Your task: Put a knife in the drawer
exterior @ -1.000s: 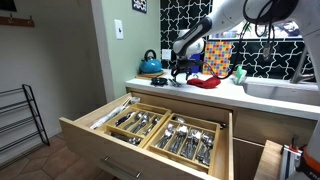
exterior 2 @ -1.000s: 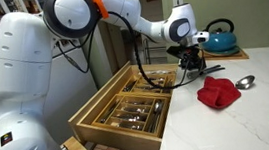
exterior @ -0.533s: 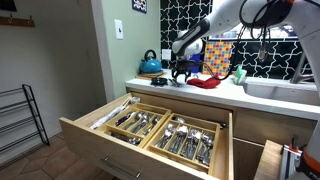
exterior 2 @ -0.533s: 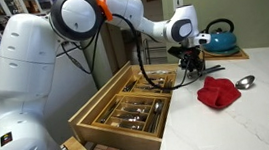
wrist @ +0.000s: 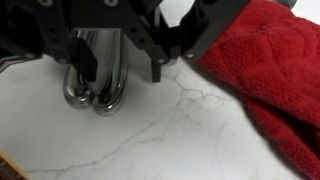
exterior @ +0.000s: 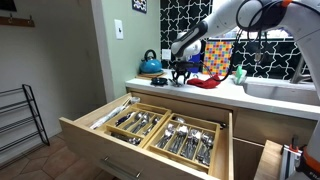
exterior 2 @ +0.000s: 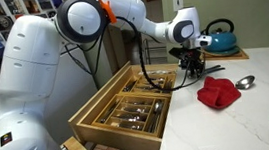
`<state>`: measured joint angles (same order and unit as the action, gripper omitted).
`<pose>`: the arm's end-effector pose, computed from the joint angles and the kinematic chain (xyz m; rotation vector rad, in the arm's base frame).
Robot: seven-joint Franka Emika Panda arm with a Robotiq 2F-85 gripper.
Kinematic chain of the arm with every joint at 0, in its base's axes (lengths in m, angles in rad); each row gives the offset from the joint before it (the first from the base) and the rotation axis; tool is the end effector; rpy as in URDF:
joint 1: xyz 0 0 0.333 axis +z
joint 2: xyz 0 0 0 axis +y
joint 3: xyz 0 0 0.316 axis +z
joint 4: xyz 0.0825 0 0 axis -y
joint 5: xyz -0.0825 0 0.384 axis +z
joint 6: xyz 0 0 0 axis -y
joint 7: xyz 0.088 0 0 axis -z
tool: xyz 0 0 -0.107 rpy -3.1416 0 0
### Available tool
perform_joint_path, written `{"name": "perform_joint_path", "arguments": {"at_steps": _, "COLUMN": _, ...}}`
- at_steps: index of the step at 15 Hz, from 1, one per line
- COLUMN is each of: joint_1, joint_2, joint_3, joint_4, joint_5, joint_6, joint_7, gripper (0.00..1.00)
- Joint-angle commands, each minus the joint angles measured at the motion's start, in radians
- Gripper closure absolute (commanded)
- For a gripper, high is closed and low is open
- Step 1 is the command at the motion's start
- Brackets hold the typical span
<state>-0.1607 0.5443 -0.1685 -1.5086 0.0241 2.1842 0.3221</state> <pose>0.6819 -0.2109 0.3654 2.9164 -0.9565 0.2131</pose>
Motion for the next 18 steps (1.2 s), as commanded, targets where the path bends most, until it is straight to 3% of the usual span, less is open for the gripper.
{"name": "perform_joint_path", "arguments": {"at_steps": 1, "joint_1": -0.008, "joint_2": 0.032, "joint_3": -0.001, "joint_4": 0.047, "joint_5": 0.023, "joint_6": -0.047, "joint_7": 0.005, "gripper": 0.48}}
{"name": "perform_joint_path", "arguments": {"at_steps": 3, "joint_1": -0.008, "joint_2": 0.04, "joint_3": -0.001, "joint_4": 0.057, "joint_5": 0.023, "joint_6": -0.057, "joint_7": 0.001, "gripper": 0.58}}
{"name": "perform_joint_path", "arguments": {"at_steps": 5, "joint_1": -0.008, "joint_2": 0.045, "joint_3": -0.001, "joint_4": 0.062, "joint_5": 0.022, "joint_6": -0.062, "joint_7": 0.002, "gripper": 0.87}}
{"name": "perform_joint_path", "arguments": {"at_steps": 7, "joint_1": -0.007, "joint_2": 0.05, "joint_3": -0.002, "joint_4": 0.071, "joint_5": 0.018, "joint_6": -0.071, "joint_7": 0.002, "gripper": 0.99}}
{"name": "perform_joint_path", "arguments": {"at_steps": 11, "joint_1": -0.001, "joint_2": 0.044, "joint_3": -0.011, "joint_4": 0.071, "joint_5": 0.007, "joint_6": -0.093, "joint_7": 0.019, "gripper": 0.95}}
{"name": "perform_joint_path", "arguments": {"at_steps": 18, "joint_1": 0.015, "joint_2": -0.068, "joint_3": -0.034, "joint_4": -0.04, "joint_5": -0.02, "joint_6": -0.008, "joint_7": 0.032, "gripper": 0.95}}
